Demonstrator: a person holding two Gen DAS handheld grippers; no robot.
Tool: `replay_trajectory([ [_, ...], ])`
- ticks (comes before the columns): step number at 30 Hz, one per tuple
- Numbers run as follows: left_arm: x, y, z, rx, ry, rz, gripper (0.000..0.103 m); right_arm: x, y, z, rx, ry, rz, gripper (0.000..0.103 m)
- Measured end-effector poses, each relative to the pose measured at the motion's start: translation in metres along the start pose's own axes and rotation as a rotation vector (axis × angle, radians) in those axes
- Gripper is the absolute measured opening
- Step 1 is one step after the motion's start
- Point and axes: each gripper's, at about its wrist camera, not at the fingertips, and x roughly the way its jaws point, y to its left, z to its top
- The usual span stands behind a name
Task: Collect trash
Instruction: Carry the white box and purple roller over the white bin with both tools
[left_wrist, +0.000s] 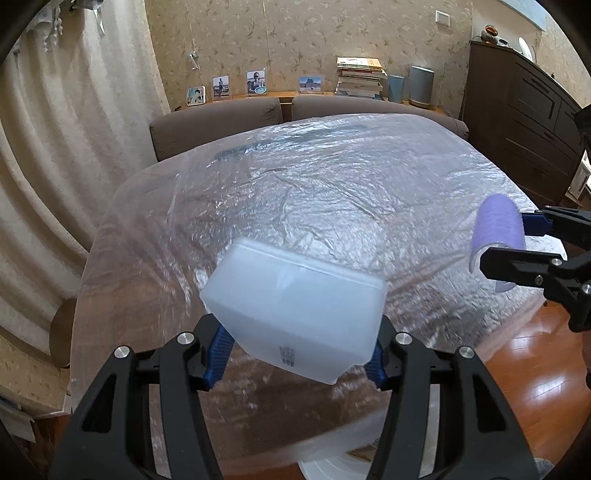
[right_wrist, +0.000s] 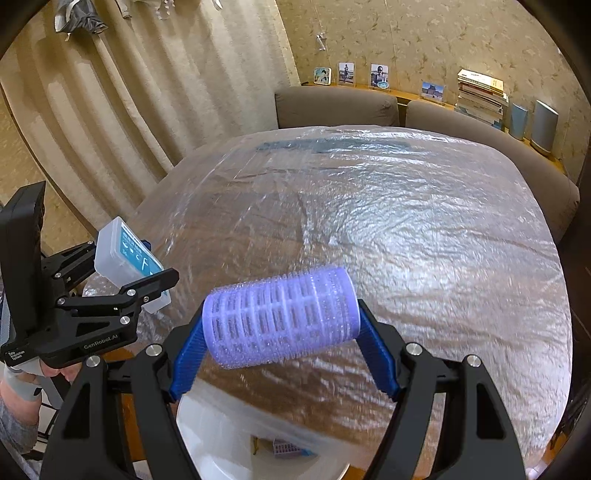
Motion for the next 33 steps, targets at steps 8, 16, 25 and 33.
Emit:
replay_trajectory([
  [8, -0.019, -0.008, -0.018, -0.007, 0.001, -0.006, 0.058, -0.015, 0.005, -0.02, -0.001, 0.004, 0.01, 0.073],
  [16, -0.039, -0.017, -0.036, 0.003, 0.003, -0.022, 0.058, -0.029, 0.009, -0.042, -0.001, 0.026, 0.025, 0.073],
  [25, -0.055, -0.027, -0.058, 0.037, 0.013, -0.075, 0.058, -0.038, 0.015, -0.065, -0.013, 0.061, 0.061, 0.073],
  [33, -0.061, -0.036, -0.078, 0.064, 0.054, -0.127, 0.058, -0.036, 0.025, -0.09, -0.029, 0.126, 0.089, 0.073],
])
